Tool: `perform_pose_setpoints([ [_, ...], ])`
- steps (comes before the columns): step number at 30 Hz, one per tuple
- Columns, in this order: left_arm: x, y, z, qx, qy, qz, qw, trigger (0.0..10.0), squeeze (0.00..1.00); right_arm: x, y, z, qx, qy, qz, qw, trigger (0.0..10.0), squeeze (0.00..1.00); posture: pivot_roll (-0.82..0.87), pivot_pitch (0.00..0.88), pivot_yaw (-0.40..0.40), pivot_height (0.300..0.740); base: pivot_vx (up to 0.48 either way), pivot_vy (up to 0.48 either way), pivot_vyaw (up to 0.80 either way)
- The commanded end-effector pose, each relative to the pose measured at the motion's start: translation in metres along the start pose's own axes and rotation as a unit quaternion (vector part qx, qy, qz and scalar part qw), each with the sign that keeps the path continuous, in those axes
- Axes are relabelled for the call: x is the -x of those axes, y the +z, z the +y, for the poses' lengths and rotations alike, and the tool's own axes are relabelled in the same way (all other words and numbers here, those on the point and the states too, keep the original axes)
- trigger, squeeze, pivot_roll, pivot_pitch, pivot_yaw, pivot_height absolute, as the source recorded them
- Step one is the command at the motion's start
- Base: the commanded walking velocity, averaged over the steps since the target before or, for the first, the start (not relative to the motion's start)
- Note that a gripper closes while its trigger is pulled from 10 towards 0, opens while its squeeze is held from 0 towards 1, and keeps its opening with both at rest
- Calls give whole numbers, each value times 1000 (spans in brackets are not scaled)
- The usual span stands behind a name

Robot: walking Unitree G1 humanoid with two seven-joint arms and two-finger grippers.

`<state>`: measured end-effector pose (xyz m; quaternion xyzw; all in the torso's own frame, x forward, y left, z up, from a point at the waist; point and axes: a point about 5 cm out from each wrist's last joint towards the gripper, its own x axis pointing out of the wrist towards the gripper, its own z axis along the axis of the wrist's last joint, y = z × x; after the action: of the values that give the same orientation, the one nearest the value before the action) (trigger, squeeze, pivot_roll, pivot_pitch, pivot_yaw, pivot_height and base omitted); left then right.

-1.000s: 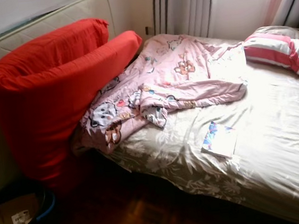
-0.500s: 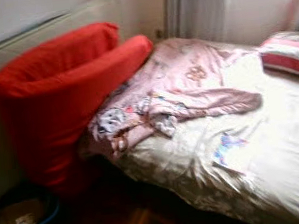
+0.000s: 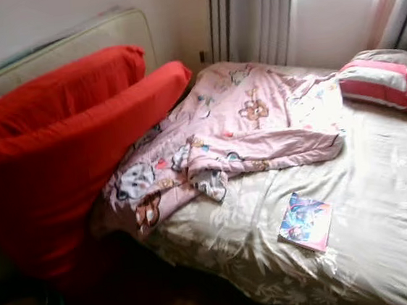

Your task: Clean up the room

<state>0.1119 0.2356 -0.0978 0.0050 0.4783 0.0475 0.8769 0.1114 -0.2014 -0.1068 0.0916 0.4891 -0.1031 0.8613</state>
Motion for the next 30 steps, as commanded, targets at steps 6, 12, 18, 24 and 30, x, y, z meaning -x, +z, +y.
perform_pose_setpoints([
  [6,1,-2,0,-1,1,4,1000,10000,0,-1,4,-1,-5,-3,-9,1000,10000,0,-31,0,0,740,262,0,0],
  [12,0,-1,0,1,0,4,1000,10000,0,-1,5,-1,-5,-2,-10,1000,10000,0,-32,0,-1,740,264,0,0],
  [18,0,-1,-1,2,-1,2,1000,10000,0,-1,6,-2,-6,-4,-12,1000,10000,0,-35,0,-1,740,263,0,0],
  [24,0,2,1,-8,9,-17,1000,10000,0,0,9,-3,-15,-14,-32,999,10000,0,-33,0,1,740,133,0,0],
  [30,4,7,3,40,38,-75,996,10000,0,-2,44,-3,5,-19,-125,992,10000,0,-33,0,4,740,0,0,0],
])
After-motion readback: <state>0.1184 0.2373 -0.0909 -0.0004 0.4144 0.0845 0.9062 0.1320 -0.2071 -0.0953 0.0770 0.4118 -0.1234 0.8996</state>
